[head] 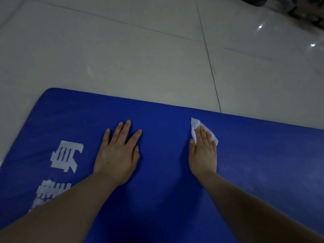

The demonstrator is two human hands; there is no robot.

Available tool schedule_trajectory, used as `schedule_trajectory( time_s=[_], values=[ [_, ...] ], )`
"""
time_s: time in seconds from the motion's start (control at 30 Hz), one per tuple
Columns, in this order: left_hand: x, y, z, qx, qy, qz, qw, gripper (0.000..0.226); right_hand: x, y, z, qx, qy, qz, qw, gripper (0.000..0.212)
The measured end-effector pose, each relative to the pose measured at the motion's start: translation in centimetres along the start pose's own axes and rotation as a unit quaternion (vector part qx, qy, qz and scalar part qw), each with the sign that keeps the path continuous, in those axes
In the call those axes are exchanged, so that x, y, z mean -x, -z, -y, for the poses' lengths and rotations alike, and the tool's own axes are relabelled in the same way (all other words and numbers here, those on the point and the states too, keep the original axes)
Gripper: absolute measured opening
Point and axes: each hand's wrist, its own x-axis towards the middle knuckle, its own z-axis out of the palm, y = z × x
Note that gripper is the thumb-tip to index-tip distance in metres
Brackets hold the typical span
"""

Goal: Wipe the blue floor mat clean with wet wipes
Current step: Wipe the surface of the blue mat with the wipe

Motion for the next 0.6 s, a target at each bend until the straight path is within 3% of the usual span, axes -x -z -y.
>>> schedule_trajectory(
  time_s=[0.1, 0.2, 0.33, 0.37, 0.5, 0.6],
  values=[
    [0.1, 0.1, 0.1, 0.009, -0.003, -0.004, 1.0, 0.065, 0.2, -0.3, 4.2, -0.025, 0.015, -0.018, 0.999, 0.054],
    [0.0, 0.0, 0.2, 0.012, -0.004, -0.011, 1.0, 0.063, 1.3, -1.1, 8.8, -0.03, 0.155, 0.013, 0.987, 0.074],
    [0.0, 0.1, 0.3, 0.02, -0.001, -0.025, 0.999, 0.059, 1.3, -1.2, 7.2, -0.017, 0.253, 0.001, 0.967, 0.051],
    [0.0, 0.0, 0.2, 0.02, -0.002, -0.027, 0.999, 0.058, 1.0, -1.1, 5.3, -0.022, 0.237, -0.023, 0.971, 0.045],
    [-0.1, -0.1, 0.1, 0.016, 0.0, -0.034, 0.999, 0.058, 0.4, 0.7, -1.9, -0.042, 0.01, -0.024, 0.999, 0.042],
    [0.0, -0.2, 0.1, 0.021, 0.001, -0.033, 0.999, 0.06, 0.6, 0.3, -1.2, -0.007, -0.034, -0.029, 0.999, 0.048]
  ],
)
